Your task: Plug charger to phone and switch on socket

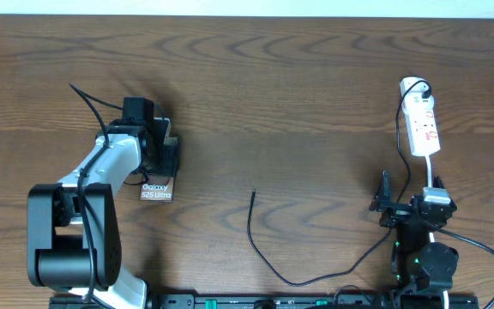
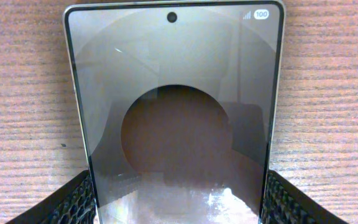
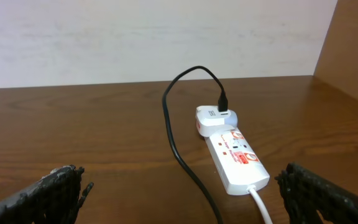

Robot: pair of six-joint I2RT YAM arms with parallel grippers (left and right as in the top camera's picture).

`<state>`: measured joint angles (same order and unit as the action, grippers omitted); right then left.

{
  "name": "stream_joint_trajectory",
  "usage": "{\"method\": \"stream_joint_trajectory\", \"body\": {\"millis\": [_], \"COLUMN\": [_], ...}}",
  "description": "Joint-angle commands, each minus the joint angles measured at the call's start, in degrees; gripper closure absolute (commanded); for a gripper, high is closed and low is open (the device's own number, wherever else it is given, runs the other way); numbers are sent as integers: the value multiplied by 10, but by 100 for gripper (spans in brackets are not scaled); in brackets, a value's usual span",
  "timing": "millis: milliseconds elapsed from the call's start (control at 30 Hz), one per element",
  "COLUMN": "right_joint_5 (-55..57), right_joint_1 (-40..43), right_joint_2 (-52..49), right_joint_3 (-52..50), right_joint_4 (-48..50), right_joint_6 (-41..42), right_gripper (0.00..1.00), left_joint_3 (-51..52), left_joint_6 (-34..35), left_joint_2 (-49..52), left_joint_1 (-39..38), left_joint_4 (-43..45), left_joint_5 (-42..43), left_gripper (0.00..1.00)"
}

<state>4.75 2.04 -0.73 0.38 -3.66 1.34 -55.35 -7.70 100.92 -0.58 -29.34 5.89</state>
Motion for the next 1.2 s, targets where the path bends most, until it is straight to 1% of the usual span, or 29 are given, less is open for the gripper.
{"method": "stream_joint_trajectory", "body": {"millis": [0,67,133,200,233,267,467,767,967,1167], "right_joint_5": [5,5,5,5,5,5,5,5,5,5], "right_joint_1": [-6,-6,-6,-6,-6,-6,-6,-6,-6,-6], "right_joint_2": [2,2,2,2,2,2,2,2,2,2], "right_joint_3": [-1,-1,-1,-1,-1,-1,-1,-1,-1,-1], "right_joint_4": [-2,-2,-2,-2,-2,-2,-2,-2,-2,-2], "right_joint_6": [7,7,7,7,7,7,7,7,7,7], "right_gripper": [1,1,1,1,1,1,1,1,1,1], "left_joint_3": [19,19,19,19,19,19,3,-41,-72,-81], "left_joint_6": [-2,-2,-2,-2,-2,-2,-2,-2,0,0], "left_joint_2": [19,19,19,19,19,19,12,-15,-20,-20], "left_joint_1": [-1,-1,-1,-1,-1,-1,-1,-1,-1,-1], "left_joint_4": [-5,-5,-5,-5,-5,-5,-7,-39,-80,-96], "left_joint_5": [16,16,16,16,16,16,17,27,28,56], "left_gripper": [47,56,69,79,87,92,93,93,93,93]}}
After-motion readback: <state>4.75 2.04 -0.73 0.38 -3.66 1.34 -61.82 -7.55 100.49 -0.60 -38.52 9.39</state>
